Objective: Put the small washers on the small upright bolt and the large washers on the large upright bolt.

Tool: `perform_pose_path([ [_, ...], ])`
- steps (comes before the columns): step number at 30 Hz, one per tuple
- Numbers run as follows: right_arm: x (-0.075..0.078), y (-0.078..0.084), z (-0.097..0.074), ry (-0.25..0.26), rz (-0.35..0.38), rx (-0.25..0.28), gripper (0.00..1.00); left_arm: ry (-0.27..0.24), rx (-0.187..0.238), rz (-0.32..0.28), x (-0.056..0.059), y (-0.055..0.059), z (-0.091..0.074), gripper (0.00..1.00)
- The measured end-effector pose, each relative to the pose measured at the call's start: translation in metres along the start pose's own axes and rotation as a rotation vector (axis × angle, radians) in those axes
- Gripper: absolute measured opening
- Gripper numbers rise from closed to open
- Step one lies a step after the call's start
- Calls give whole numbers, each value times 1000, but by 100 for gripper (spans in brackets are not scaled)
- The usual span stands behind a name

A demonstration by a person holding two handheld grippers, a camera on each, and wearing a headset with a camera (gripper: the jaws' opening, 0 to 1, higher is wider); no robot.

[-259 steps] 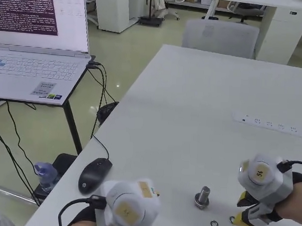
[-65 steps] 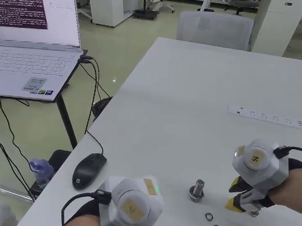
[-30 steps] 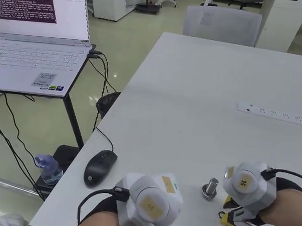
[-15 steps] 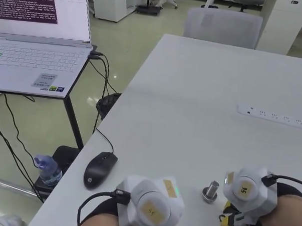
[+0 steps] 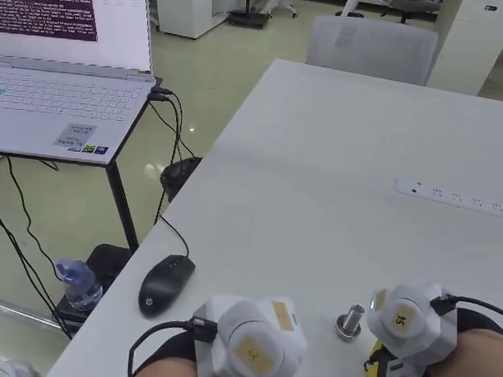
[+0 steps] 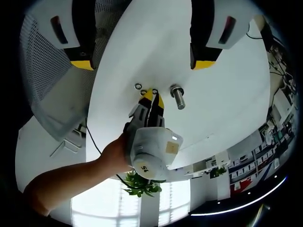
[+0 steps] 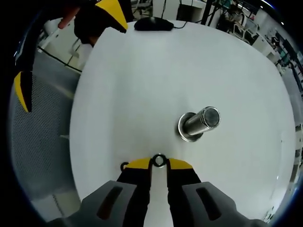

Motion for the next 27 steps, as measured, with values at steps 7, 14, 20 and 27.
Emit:
perform_pose_path([
  [7,2,1,-4,13,20,13,13,-6,-2,2,2,-1,0,81],
  [14,5,12,-26,12,57,18,13,-15,-11,2,1,-1,2,81],
  [20,4,33,-47,17,98,28,13,-26,-14,6,1,-4,4,81],
  [27,5,60,-71,31,145,32,13,-34,-18,1,4,-5,7,81],
])
Point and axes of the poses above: the centre of the closed fingertips' face, and the gripper's own axes: z roughly forward along the fingers, x roughly to its right, y roughly out of its underside, the point moved 8 cm from there along -z, roughly backward along the fingers, and after that the axes turned 3 degrees about z, right-handed, at the moved point
